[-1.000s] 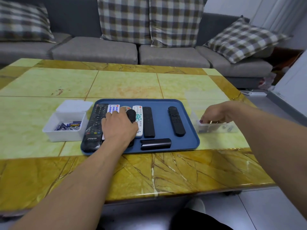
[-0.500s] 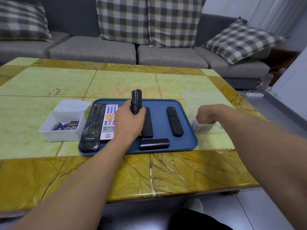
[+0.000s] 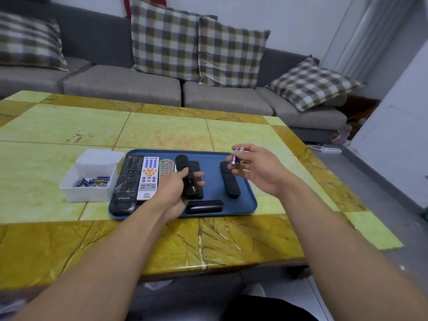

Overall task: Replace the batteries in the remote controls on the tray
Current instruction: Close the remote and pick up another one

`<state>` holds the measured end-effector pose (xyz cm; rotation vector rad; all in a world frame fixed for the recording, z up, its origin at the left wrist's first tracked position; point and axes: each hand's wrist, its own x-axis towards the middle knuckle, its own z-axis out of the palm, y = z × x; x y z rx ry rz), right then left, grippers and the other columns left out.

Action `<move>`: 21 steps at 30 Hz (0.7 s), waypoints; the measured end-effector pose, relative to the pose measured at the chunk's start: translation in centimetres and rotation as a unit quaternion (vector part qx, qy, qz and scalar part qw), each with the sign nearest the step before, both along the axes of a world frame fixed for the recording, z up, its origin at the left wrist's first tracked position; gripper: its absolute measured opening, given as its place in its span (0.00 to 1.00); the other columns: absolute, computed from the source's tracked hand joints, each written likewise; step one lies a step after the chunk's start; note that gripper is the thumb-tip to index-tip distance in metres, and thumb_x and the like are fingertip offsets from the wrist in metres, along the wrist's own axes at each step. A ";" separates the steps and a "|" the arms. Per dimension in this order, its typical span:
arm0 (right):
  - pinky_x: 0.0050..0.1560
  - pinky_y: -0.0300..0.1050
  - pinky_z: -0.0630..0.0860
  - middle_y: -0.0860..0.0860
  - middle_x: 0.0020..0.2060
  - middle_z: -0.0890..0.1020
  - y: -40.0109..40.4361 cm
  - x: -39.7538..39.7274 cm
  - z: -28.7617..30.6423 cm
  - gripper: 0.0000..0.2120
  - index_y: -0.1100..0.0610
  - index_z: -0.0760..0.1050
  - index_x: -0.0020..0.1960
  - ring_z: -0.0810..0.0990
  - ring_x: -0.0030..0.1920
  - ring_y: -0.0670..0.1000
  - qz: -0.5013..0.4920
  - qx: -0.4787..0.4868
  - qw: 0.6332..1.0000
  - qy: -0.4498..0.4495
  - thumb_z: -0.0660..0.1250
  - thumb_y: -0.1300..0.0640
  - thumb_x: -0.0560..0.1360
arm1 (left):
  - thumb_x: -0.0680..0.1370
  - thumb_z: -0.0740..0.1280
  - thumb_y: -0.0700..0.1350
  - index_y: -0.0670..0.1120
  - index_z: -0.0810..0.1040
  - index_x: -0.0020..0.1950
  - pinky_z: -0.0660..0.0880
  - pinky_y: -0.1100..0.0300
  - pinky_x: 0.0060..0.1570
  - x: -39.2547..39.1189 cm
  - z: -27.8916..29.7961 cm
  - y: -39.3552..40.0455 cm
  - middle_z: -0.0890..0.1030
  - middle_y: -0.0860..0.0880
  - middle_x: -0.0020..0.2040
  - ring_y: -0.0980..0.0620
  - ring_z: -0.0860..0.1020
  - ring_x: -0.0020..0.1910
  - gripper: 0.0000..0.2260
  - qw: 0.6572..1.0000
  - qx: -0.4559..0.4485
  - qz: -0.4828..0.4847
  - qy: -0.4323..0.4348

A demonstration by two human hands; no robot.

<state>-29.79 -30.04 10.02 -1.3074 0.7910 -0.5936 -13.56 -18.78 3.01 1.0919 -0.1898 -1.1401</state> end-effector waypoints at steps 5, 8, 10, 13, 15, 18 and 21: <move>0.34 0.37 0.76 0.55 0.43 0.83 6.2 2.8 -1.5 0.04 0.59 0.77 0.50 0.82 0.36 0.49 0.015 0.142 0.984 -0.110 0.64 0.61 0.81 | 0.86 0.57 0.44 0.42 0.74 0.64 0.81 0.56 0.35 0.4 -0.4 2.3 0.83 0.41 0.58 0.42 0.83 0.48 0.11 0.998 -0.044 -0.025 -0.030; 0.28 0.38 0.64 0.52 0.40 0.83 8.0 3.8 -3.1 0.02 0.59 0.77 0.50 0.74 0.29 0.45 0.016 0.088 0.993 -0.070 0.66 0.61 0.80 | 0.85 0.60 0.45 0.43 0.73 0.67 0.82 0.52 0.41 1.4 -1.0 3.8 0.84 0.42 0.58 0.37 0.83 0.54 0.13 0.996 -0.069 -0.041 -0.040; 0.28 0.38 0.59 0.49 0.36 0.82 8.7 4.4 -3.8 0.06 0.61 0.78 0.53 0.68 0.26 0.44 0.002 -0.002 1.000 -0.007 0.70 0.60 0.77 | 0.85 0.59 0.46 0.45 0.74 0.64 0.82 0.47 0.45 2.1 -1.4 4.5 0.84 0.43 0.56 0.38 0.84 0.51 0.11 0.996 -0.069 -0.046 -0.033; 0.31 0.36 0.74 0.50 0.39 0.86 9.0 5.2 -3.9 0.09 0.61 0.79 0.52 0.81 0.29 0.43 -0.009 -0.113 0.993 0.029 0.75 0.60 0.74 | 0.86 0.57 0.47 0.47 0.74 0.65 0.78 0.37 0.56 2.7 -1.8 4.8 0.84 0.43 0.56 0.40 0.84 0.51 0.11 0.995 -0.075 -0.060 -0.015; 0.44 0.43 0.82 0.50 0.40 0.87 9.1 5.5 -4.0 0.08 0.58 0.80 0.50 0.86 0.39 0.48 0.012 -0.177 0.982 0.063 0.76 0.60 0.73 | 0.86 0.55 0.47 0.47 0.74 0.66 0.76 0.34 0.58 2.9 -1.8 4.7 0.83 0.42 0.54 0.42 0.83 0.49 0.12 0.994 -0.087 -0.069 -0.003; 0.38 0.40 0.82 0.51 0.41 0.87 9.1 5.7 -4.2 0.08 0.60 0.79 0.51 0.86 0.42 0.47 0.037 -0.194 0.978 0.067 0.75 0.63 0.74 | 0.87 0.54 0.49 0.48 0.72 0.67 0.71 0.27 0.60 2.9 -1.7 4.5 0.81 0.42 0.55 0.42 0.81 0.50 0.14 0.990 -0.104 -0.095 0.017; 0.32 0.33 0.77 0.47 0.39 0.87 8.9 5.6 -4.3 0.07 0.58 0.80 0.48 0.85 0.39 0.42 0.037 -0.237 0.967 0.083 0.76 0.61 0.72 | 0.86 0.52 0.54 0.48 0.70 0.72 0.71 0.28 0.61 3.0 -1.8 4.4 0.80 0.41 0.65 0.39 0.81 0.59 0.19 0.985 -0.095 -0.145 0.023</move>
